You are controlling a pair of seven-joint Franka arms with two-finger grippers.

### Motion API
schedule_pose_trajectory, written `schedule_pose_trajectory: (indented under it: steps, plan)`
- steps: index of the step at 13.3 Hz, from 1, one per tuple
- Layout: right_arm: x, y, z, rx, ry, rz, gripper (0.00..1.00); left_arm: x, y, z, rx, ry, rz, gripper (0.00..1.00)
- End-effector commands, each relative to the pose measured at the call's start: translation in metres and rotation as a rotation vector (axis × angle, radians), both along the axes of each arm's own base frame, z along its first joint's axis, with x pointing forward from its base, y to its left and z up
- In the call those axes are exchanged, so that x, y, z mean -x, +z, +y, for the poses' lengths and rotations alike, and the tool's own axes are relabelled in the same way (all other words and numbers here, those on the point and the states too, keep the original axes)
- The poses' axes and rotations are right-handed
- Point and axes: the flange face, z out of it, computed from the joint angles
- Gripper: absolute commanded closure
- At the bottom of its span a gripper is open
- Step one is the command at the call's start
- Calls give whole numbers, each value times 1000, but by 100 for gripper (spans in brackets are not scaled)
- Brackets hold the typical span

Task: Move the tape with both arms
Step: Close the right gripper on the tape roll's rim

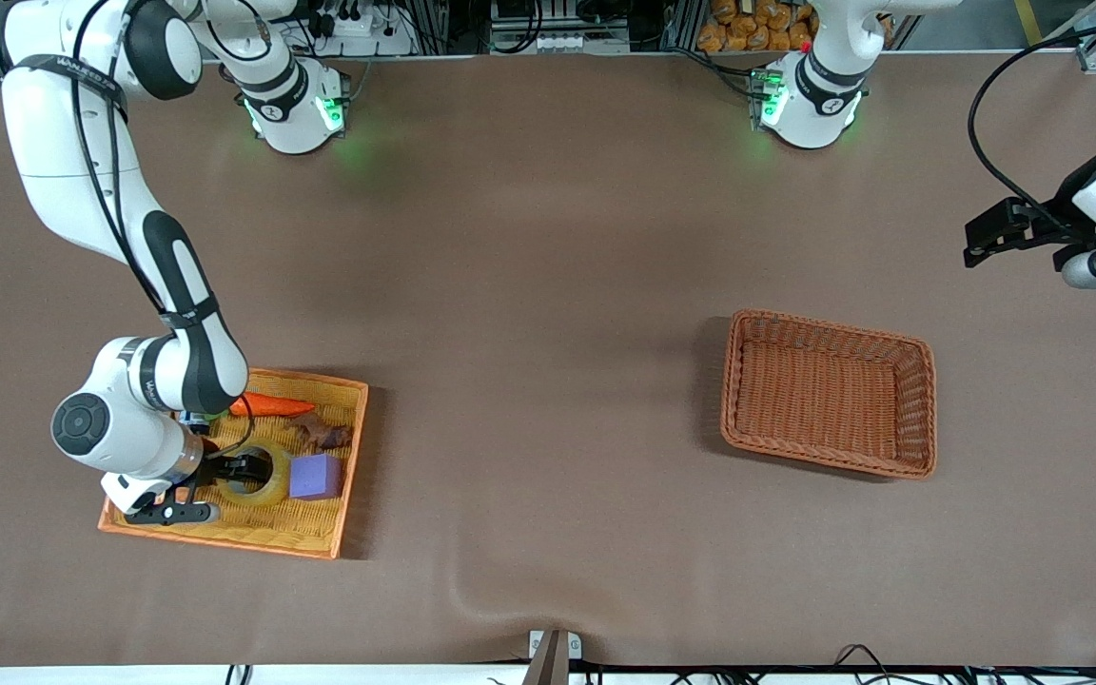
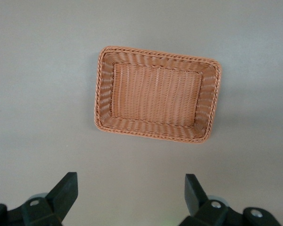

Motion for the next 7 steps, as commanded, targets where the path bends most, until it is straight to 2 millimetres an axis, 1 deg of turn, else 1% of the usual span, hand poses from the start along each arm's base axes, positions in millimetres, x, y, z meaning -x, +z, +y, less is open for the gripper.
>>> schedule_pose_trajectory:
  steps: [1,2,4,5,7]
  plan:
    - [-3,2,-4,-15,-7,3,100,2,2,-12,17,-23,-10,0]
    - [-3,3,-4,-15,-9,0,100,2,3,-14,17,-26,-12,0]
    - [-4,8,-3,-17,-6,-4,100,3,2,-27,17,-46,-10,0]
    - [-5,11,-7,-17,-9,-9,100,4,2,-29,17,-49,-9,0]
    - [-8,26,-6,-16,18,-27,100,3,3,-28,17,-47,-13,0]
